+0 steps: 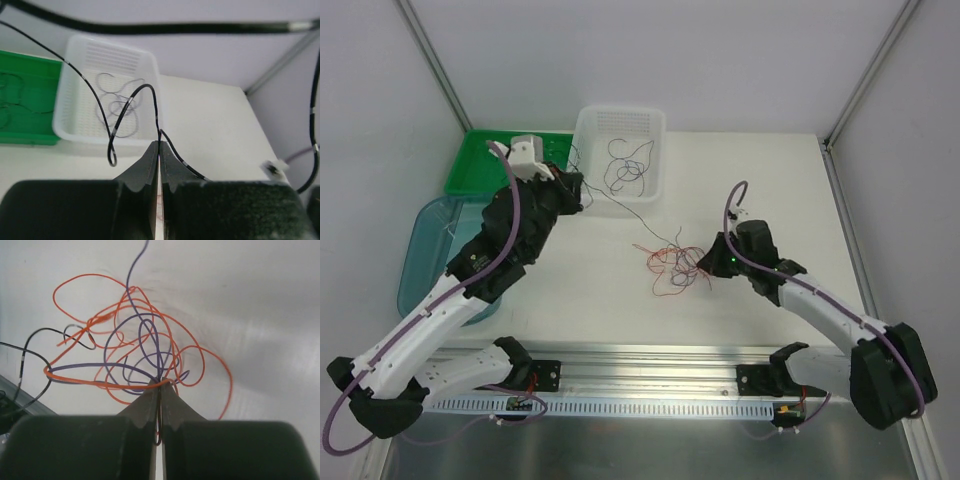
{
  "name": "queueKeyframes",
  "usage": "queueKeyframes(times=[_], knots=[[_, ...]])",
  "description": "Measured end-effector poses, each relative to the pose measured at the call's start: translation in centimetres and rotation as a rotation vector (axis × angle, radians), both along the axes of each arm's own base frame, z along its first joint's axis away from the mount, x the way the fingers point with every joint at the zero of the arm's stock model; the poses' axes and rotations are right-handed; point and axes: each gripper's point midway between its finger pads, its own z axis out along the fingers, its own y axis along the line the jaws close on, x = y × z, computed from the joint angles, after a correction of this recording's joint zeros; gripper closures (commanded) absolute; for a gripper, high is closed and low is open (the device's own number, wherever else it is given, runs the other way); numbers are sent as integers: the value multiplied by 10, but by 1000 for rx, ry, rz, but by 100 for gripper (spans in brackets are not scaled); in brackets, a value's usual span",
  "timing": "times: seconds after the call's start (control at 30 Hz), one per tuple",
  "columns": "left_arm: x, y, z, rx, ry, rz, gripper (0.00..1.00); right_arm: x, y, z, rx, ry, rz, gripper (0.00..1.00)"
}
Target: Untangle the cables
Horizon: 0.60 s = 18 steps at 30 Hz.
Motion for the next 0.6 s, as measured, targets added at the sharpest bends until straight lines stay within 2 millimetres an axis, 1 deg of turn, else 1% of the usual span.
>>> queueKeyframes(times=[0.07,0.17,0.3,0.37,0.47,0.53,0.6], knots=[[14,30,1,11,12,97,100,0,-22,10,-4,-7,-57,99],[28,69,-11,43,54,217,100,-1,-56,29,-17,-40,-141,99],[37,101,-30,82,123,306,100,-7,-97,51,-43,-44,-254,99],[39,116,-36,91,150,342,100,-7,-121,68,-44,-47,-344,99],[40,137,-41,98,179,397,100,-8,-141,94,-31,-60,-430,99],[40,147,-41,97,191,417,100,-8,-144,114,-11,-83,-449,99],[41,153,-39,97,196,432,100,-8,-142,132,12,-102,-447,99]])
